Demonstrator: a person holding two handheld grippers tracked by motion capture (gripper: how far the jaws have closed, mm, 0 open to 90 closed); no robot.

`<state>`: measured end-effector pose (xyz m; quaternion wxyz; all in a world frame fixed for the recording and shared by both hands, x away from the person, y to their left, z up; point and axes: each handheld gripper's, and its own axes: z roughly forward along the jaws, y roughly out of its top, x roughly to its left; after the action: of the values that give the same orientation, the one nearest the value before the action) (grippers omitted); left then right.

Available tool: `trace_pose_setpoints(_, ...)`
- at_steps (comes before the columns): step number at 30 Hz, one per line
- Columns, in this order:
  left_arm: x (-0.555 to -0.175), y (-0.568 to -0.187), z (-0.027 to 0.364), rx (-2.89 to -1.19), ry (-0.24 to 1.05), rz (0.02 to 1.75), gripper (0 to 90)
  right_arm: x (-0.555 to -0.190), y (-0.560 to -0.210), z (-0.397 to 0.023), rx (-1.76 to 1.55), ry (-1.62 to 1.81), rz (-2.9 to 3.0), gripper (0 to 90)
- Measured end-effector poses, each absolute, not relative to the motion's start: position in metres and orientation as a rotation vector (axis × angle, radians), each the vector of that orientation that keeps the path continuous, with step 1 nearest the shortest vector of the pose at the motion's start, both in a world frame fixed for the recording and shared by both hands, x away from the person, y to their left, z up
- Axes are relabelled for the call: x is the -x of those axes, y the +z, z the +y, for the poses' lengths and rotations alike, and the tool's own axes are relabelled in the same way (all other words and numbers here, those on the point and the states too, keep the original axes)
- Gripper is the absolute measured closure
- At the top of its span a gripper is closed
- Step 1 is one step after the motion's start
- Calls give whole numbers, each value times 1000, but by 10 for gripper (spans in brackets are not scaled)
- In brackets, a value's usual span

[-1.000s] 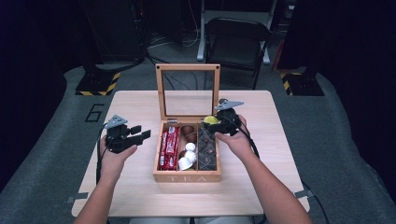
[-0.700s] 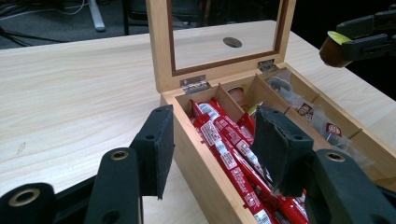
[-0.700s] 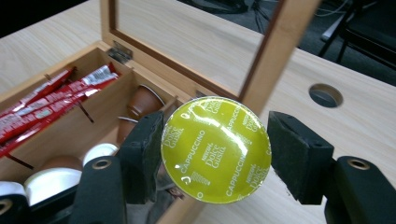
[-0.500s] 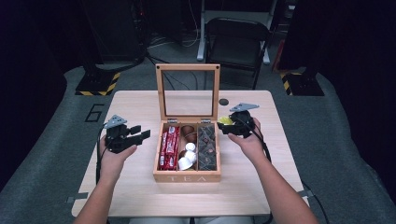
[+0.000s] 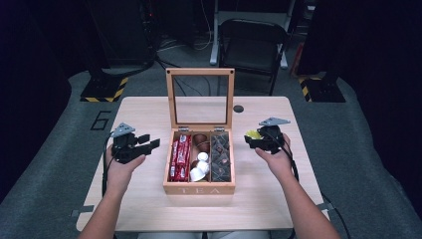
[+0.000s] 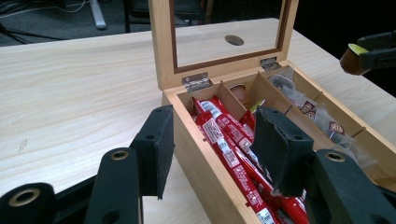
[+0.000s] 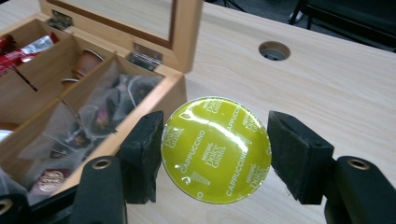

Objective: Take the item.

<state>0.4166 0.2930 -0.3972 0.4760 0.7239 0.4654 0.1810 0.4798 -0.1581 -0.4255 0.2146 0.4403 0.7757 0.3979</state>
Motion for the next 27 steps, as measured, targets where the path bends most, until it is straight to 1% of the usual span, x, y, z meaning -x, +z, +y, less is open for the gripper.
trace_pose_setpoints(11,-416,-399,292,-1773,444,1141,482,-473,-446,-183,-1290,1065,2106,375)
trace_pose_setpoints(27,-417,-402,292,-1778,438,1151,479,-464,-477,-202,-1372,997,2082,375)
